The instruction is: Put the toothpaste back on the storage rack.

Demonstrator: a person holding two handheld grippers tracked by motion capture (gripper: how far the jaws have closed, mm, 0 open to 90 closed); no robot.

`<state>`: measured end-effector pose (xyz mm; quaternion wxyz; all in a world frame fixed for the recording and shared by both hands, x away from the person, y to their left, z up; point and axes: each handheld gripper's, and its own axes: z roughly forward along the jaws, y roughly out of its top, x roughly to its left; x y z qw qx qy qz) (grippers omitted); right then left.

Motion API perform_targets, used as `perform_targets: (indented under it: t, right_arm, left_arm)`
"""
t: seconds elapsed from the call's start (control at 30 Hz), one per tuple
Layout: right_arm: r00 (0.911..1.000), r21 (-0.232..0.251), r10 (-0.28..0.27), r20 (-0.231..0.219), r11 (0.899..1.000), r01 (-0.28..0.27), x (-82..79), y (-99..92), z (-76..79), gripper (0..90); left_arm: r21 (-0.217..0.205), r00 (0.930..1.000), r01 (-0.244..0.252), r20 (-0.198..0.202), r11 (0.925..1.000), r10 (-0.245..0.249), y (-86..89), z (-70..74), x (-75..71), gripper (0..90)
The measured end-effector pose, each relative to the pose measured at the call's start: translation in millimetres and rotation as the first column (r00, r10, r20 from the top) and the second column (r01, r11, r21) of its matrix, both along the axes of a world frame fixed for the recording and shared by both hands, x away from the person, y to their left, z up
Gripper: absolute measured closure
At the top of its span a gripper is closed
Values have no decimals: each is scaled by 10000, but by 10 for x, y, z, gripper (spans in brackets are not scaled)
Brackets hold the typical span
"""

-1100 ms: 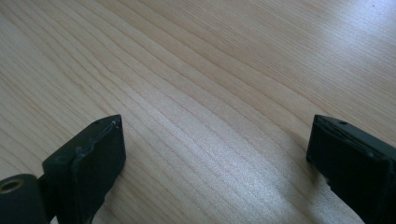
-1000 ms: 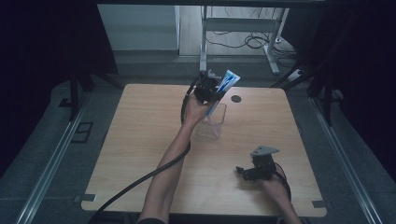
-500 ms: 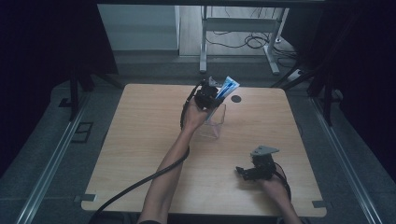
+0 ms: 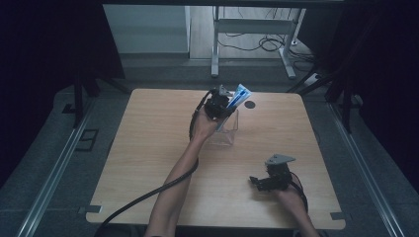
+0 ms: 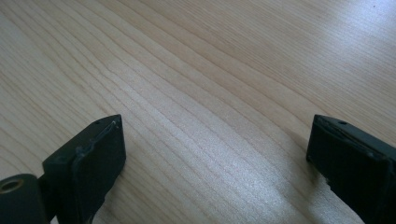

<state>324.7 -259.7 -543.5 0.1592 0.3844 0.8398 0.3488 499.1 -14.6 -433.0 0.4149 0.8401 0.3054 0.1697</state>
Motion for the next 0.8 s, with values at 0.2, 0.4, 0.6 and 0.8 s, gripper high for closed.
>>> perform_targets:
  t: [0.2,0.4,0.6,0.8]
  right_arm:
    - [10000,-2,6,1,10000,-6,0,1,0,44]
    - [10000,0,3,-1,10000,-3,0,1,0,44]
    - [10000,-1,4,1,10000,-4,0,1,0,44]
    - [10000,-3,5,0,10000,-5,-1,1,0,44]
  left_arm:
    - [242,9999,140,-34,9996,-140,6,-27,-26,722]
    - [317,9997,213,-88,9993,-211,15,-67,-47,718]
    - [436,9995,303,-48,9986,-301,4,-89,-76,716]
    - [614,9990,448,-26,9971,-447,12,-94,-110,711]
